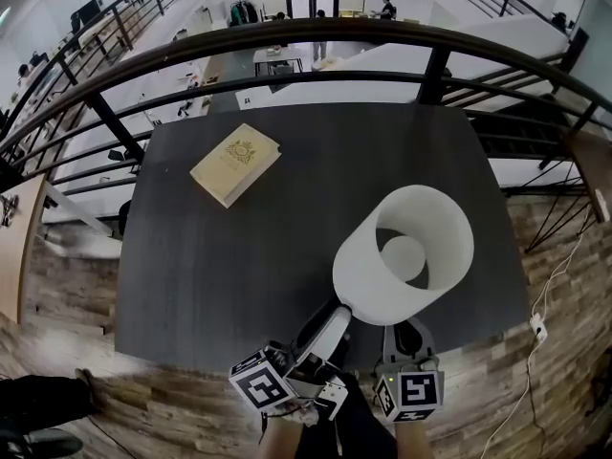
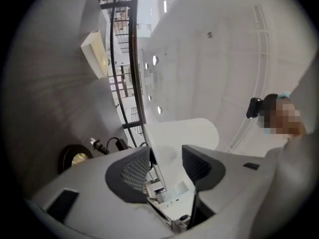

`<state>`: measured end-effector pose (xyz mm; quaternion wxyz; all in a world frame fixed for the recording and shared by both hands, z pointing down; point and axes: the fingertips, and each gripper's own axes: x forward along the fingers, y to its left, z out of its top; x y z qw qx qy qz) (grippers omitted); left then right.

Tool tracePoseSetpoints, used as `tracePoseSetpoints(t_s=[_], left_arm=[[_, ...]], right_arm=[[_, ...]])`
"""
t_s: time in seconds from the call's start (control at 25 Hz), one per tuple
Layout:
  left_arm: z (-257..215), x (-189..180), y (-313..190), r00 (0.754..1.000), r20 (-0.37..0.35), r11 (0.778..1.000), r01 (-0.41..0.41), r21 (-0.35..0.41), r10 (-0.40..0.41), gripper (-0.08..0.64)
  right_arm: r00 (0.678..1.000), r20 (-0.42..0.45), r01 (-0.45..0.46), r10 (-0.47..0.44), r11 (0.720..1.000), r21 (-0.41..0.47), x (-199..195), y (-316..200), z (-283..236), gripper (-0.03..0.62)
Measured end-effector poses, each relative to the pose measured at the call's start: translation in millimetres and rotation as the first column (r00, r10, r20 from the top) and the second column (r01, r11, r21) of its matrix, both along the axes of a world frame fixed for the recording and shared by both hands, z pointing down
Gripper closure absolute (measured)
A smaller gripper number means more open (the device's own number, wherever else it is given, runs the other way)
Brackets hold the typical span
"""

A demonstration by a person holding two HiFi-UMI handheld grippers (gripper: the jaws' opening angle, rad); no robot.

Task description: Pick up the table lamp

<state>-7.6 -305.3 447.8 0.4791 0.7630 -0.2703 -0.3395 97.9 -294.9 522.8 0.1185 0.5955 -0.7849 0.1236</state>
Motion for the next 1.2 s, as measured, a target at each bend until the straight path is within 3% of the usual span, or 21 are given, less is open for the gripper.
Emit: tracePoseSetpoints(t_s=[0.36,0.64,1.2], left_arm=[[2,9,-3,0.986,-0.146,0.997,-0.082,-0.002,0.081,0.348],[-5,18,-1,0.974,-0.181,0.99,-0.132,0.041,0.137,0.345],[-9,23,-6,0.978,-0.19,0.996,-0.084,-0.01,0.08,0.364]], right_arm=[[1.0,-0.004,0.007,-0.007,1.0,-0.01,-2,-5,8,0.598],[1.0,-0.01,0.01,-0.01,1.0,-0.015,-4,-6,11,0.598],[1.0,0.001,0.008,-0.008,1.0,0.004,-5,-7,6,0.598]])
